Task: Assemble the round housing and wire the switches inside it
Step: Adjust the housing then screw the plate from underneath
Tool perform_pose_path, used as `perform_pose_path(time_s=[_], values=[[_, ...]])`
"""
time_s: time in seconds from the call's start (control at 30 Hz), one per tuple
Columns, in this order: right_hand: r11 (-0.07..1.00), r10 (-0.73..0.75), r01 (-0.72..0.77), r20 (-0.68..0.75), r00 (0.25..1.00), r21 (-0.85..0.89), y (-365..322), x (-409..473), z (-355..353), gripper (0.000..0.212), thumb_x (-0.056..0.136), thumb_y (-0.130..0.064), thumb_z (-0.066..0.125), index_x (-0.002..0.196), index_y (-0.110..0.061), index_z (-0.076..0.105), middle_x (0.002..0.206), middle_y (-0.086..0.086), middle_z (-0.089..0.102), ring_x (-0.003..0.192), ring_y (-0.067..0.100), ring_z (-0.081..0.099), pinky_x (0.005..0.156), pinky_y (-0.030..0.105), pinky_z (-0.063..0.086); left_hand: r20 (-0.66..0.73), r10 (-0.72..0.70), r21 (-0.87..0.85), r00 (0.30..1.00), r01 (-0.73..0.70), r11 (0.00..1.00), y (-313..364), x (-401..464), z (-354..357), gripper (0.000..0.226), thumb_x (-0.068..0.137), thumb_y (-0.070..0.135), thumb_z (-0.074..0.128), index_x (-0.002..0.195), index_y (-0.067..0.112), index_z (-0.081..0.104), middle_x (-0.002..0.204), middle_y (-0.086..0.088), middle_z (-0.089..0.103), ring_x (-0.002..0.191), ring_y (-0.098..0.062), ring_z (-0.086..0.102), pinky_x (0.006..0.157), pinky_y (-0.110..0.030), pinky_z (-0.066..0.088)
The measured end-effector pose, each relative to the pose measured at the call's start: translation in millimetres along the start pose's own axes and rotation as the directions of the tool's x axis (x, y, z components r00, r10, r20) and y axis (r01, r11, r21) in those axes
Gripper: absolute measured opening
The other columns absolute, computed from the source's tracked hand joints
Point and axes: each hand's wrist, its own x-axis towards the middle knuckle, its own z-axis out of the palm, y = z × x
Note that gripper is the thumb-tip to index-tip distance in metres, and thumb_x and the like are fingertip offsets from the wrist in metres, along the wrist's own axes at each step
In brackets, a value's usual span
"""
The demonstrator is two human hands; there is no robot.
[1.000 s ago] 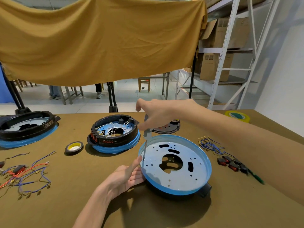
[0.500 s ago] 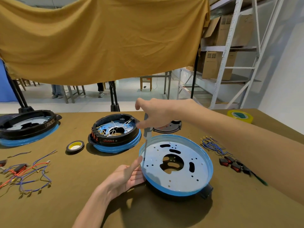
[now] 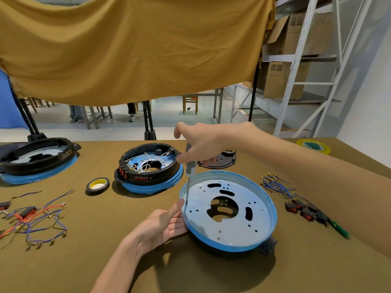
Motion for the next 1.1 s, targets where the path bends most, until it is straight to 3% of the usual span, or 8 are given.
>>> perform_pose_path(time_s=[0.13,0.3,0.43,0.53,0.63,0.83,0.97,1.1], values=[[0.999,-0.004,0.004,-0.016,1.0,-0.034,-1,-1,-2,0.042,0.1,-0.033,0.062,0.13,-0.018,0.036,0.066,0.003,0.071,0.045,0.014,0.066,0.042,0.021,0.049,-0.011,-0.002,-0.01,1.0,0.002,1.0,0,1,0,0.091,0.058,0.056,0.084,0.127,0.001,0.059,0.113,-0.016,0.077,0.105,-0.028,0.075,0.081,-0.033,0.064],[1.0,-0.004,0.004,0.034,0.999,0.013,0,-3,-3,0.053,0.094,-0.024,0.069,0.133,-0.023,0.032,0.085,0.011,0.068,0.047,0.012,0.063,0.046,0.022,0.05,-0.009,-0.01,-0.019,1.0,0.009,1.0,0,1,0,0.089,0.059,0.056,0.083,0.126,0.002,0.06,0.112,-0.016,0.077,0.105,-0.028,0.075,0.08,-0.033,0.064],[0.995,-0.009,0.007,-0.026,1.0,-0.097,0,-1,0,0.044,0.1,-0.039,0.062,0.128,-0.016,0.038,0.083,0.007,0.07,0.052,0.018,0.068,0.05,0.028,0.054,-0.01,-0.007,-0.022,1.0,0.007,1.0,0,2,0,0.089,0.059,0.056,0.084,0.126,0.003,0.06,0.113,-0.015,0.077,0.105,-0.028,0.075,0.084,-0.034,0.063],[1.0,-0.004,0.005,0.059,0.998,-0.019,-1,-3,-4,0.046,0.096,-0.027,0.069,0.128,-0.02,0.038,0.088,0.01,0.071,0.056,0.02,0.068,0.049,0.023,0.053,-0.019,-0.014,-0.027,1.0,0.014,1.0,0,2,1,0.091,0.057,0.056,0.085,0.126,0.002,0.06,0.112,-0.016,0.077,0.104,-0.029,0.075,0.081,-0.034,0.064],[0.998,-0.019,0.021,0.042,0.999,-0.066,-2,-3,-4,0.024,0.1,-0.031,0.064,0.113,-0.015,0.051,0.078,0.007,0.075,0.054,0.018,0.072,0.049,0.023,0.055,-0.028,-0.034,-0.045,0.999,0.033,0.998,1,3,1,0.091,0.057,0.053,0.086,0.126,-0.001,0.06,0.111,-0.019,0.076,0.103,-0.031,0.076,0.076,-0.034,0.064],[1.0,0.028,-0.027,0.124,0.992,-0.015,-1,-6,-11,0.027,0.096,-0.027,0.072,0.113,-0.014,0.055,0.082,0.008,0.073,0.054,0.013,0.072,0.051,0.023,0.057,-0.039,-0.037,-0.051,0.999,0.035,0.998,0,4,2,0.091,0.056,0.052,0.086,0.125,0.0,0.06,0.111,-0.019,0.077,0.103,-0.031,0.076,0.081,-0.037,0.064],[0.996,0.03,-0.024,0.064,0.998,-0.09,0,-3,-6,0.027,0.099,-0.037,0.066,0.103,-0.012,0.059,0.064,0.004,0.074,0.055,0.019,0.073,0.056,0.028,0.061,-0.049,-0.047,-0.052,0.998,0.044,0.998,1,4,2,0.093,0.053,0.052,0.087,0.125,0.0,0.061,0.11,-0.019,0.077,0.103,-0.031,0.076,0.083,-0.038,0.064],[1.0,0.018,-0.017,0.122,0.992,-0.013,-1,-3,-7,0.028,0.095,-0.032,0.073,0.112,-0.018,0.056,0.085,0.008,0.074,0.059,0.016,0.074,0.054,0.025,0.059,-0.024,-0.035,-0.049,0.999,0.034,0.998,1,2,2,0.09,0.055,0.052,0.086,0.124,0.0,0.061,0.11,-0.019,0.077,0.103,-0.03,0.076,0.078,-0.035,0.065]])
